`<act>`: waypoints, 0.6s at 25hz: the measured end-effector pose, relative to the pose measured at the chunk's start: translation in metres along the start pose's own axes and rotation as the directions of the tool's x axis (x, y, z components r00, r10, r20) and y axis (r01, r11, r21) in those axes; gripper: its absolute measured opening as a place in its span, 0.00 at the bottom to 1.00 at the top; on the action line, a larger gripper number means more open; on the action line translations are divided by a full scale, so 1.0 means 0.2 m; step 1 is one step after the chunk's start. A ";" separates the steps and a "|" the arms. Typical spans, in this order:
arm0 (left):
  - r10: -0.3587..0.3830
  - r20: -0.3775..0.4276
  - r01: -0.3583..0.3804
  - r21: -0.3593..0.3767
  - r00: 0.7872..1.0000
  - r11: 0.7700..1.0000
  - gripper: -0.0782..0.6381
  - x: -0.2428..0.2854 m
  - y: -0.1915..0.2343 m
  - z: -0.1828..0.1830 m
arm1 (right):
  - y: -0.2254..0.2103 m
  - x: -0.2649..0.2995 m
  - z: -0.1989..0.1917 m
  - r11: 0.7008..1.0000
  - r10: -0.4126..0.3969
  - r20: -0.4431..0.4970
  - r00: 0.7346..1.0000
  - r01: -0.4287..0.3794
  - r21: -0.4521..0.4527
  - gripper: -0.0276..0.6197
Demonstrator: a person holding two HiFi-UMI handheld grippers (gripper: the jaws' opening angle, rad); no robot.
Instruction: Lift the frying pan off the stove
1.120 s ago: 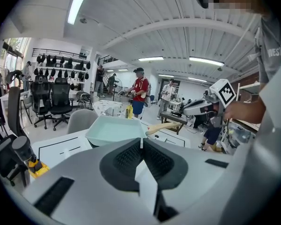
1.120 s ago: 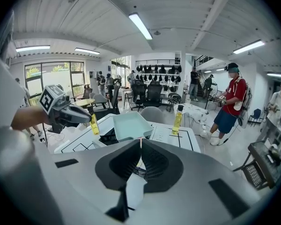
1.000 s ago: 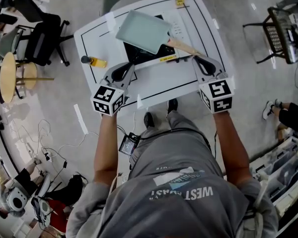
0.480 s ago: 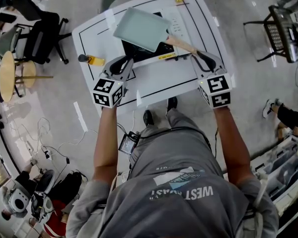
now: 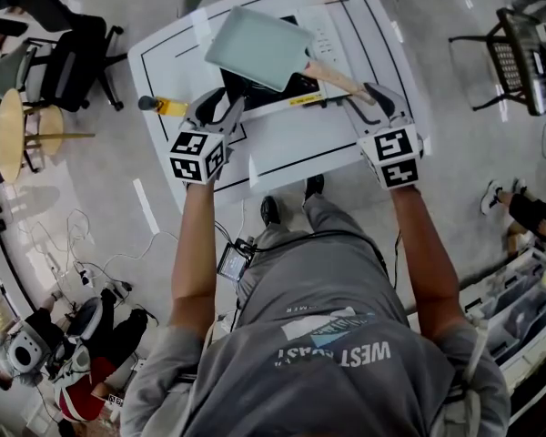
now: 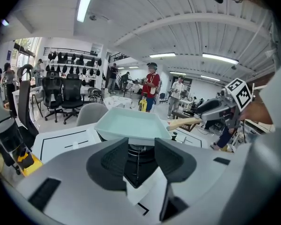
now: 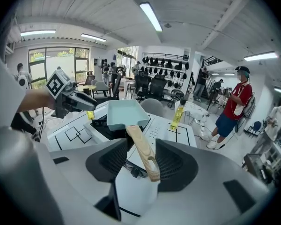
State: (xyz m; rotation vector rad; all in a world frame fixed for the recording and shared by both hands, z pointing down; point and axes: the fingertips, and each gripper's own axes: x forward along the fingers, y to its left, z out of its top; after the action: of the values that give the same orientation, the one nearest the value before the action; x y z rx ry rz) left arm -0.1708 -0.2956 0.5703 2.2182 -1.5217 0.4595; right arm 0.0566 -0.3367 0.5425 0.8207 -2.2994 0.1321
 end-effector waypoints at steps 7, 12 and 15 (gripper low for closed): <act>0.047 0.012 -0.047 -0.032 0.999 0.998 0.45 0.07 0.08 0.00 | -0.02 0.08 -0.05 0.999 0.001 -0.039 0.999 -0.003 -0.043 0.41; 0.078 0.028 -0.076 -0.071 0.997 0.995 0.54 0.12 0.14 0.00 | -0.04 0.14 -0.09 0.998 0.003 -0.067 0.998 -0.007 -0.061 0.45; 0.099 0.040 -0.095 -0.097 0.994 0.991 0.57 0.14 0.18 0.00 | -0.05 0.17 -0.12 0.997 0.001 -0.081 0.997 -0.007 -0.078 0.47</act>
State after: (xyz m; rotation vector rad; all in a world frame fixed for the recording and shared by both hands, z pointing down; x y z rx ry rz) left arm -0.1946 -0.3300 0.5886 2.1023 -1.6457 0.3604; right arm 0.0562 -0.3544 0.5806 0.7571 -2.2156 0.0755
